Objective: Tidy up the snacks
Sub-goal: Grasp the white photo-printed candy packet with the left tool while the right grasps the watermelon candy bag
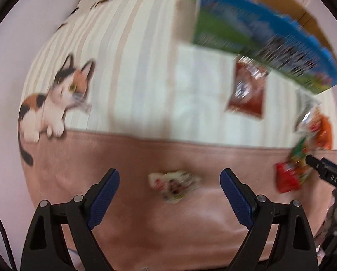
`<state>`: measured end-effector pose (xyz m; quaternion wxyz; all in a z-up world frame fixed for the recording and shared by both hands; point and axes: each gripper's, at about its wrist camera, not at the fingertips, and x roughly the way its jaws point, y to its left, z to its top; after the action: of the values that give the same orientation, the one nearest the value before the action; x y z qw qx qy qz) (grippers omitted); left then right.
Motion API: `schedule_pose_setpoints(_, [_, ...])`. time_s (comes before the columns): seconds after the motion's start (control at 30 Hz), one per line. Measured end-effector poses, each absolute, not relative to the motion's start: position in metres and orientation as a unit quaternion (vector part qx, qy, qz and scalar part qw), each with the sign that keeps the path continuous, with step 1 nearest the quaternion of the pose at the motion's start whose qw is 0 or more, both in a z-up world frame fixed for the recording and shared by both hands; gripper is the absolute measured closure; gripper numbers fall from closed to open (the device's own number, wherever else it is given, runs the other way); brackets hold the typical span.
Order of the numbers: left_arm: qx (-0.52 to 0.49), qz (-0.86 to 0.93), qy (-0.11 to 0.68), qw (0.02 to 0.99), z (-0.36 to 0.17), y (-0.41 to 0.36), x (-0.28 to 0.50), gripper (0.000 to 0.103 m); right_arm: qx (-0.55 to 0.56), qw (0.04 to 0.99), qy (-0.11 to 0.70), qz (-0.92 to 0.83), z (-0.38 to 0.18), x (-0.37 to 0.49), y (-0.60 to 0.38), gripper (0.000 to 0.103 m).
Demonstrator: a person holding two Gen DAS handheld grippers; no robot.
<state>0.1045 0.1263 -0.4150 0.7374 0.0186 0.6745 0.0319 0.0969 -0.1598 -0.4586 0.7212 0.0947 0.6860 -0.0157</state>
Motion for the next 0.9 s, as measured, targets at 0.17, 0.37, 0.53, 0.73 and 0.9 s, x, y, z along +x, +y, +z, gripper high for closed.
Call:
schedule_pose_setpoints(0.17, [0.023, 0.041, 0.694, 0.718, -0.437, 0.139, 0.093, 0.012, 0.089, 0.707, 0.702, -0.003, -0.483, 0.087, -0.137, 0.013])
schedule_pose_setpoints(0.37, [-0.054, 0.043, 0.733, 0.677, -0.477, 0.152, 0.092, 0.012, 0.096, 0.699, 0.708, 0.020, -0.488, 0.078, -0.115, 0.018])
schedule_pose_setpoints(0.53, [-0.105, 0.026, 0.749, 0.653, -0.506, 0.148, 0.098, 0.012, 0.084, 0.692, 0.717, 0.019, -0.493, 0.078, -0.107, 0.017])
schedule_pose_setpoints(0.73, [-0.107, 0.027, 0.744, 0.660, -0.515, 0.136, 0.103, 0.041, 0.083, 0.688, 0.721, 0.018, -0.500, 0.078, -0.104, 0.018])
schedule_pose_setpoints(0.9, [-0.100, 0.021, 0.731, 0.674, -0.501, 0.121, 0.103, 0.042, 0.078, 0.704, 0.706, 0.015, -0.492, 0.076, -0.103, 0.027])
